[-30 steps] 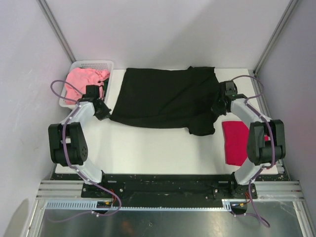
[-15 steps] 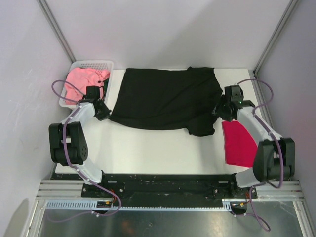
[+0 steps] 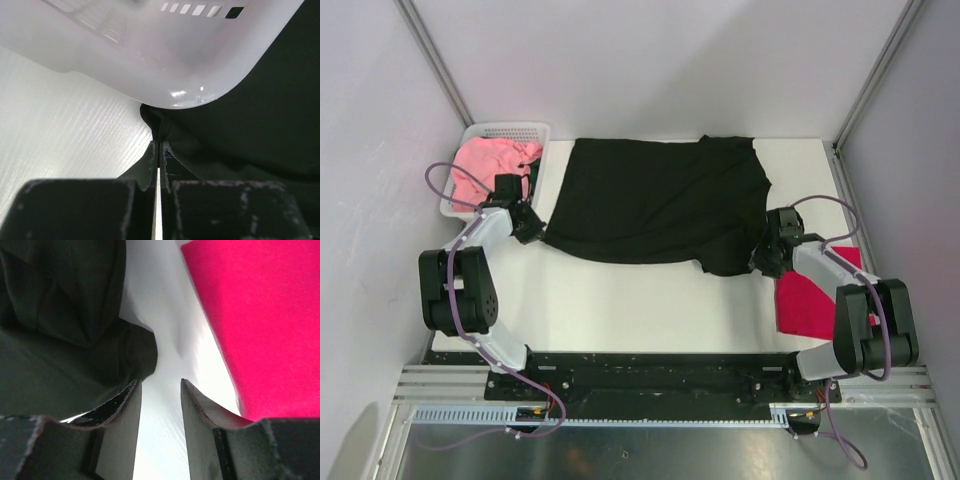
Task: Fold and stack the t-shirts
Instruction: Flatten out the tshirt
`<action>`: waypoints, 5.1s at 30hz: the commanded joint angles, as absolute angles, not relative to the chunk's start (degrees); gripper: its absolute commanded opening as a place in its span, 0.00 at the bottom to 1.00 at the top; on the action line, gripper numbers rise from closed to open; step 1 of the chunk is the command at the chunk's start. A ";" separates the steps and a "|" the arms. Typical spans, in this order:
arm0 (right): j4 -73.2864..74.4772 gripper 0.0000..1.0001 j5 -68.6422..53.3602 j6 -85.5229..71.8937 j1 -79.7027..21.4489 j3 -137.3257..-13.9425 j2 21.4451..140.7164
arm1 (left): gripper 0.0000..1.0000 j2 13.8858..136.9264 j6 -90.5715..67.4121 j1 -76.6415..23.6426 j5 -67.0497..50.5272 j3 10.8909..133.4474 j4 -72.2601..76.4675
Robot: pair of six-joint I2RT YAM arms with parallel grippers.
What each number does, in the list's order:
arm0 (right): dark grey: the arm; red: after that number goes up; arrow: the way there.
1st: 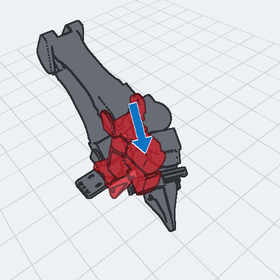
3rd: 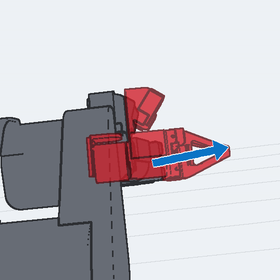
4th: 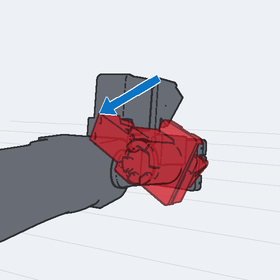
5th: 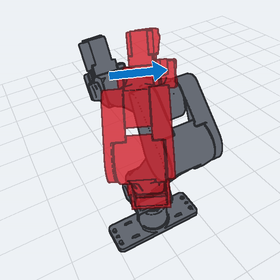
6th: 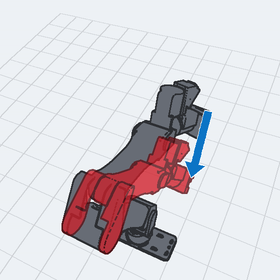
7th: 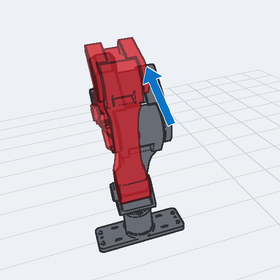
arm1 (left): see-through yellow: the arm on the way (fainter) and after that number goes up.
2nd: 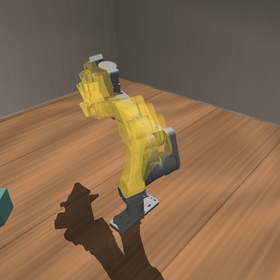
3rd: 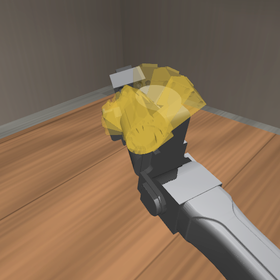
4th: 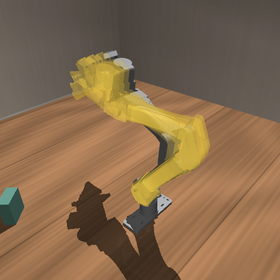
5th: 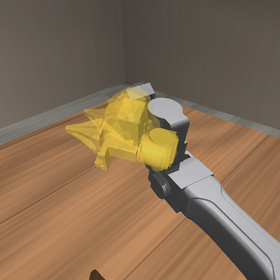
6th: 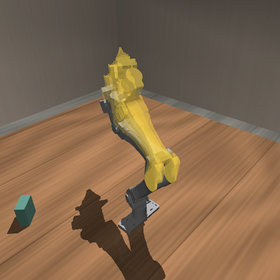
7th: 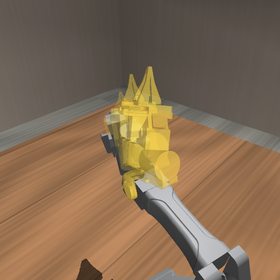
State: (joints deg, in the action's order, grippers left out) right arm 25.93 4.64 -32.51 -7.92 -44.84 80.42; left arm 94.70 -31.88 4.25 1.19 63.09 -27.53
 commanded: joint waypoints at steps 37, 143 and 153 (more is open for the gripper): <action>60.42 0.01 -6.90 -50.53 -22.71 -44.80 49.35 | 0.00 77.96 -32.52 3.94 4.50 52.76 -26.58; 36.38 0.38 5.55 -38.97 -23.32 -56.34 77.02 | 0.28 102.38 -32.48 -48.87 -2.77 68.67 -19.53; 38.22 0.39 7.81 -36.64 -22.41 -56.28 74.96 | 0.39 96.42 -34.67 -54.61 -1.53 68.92 -19.58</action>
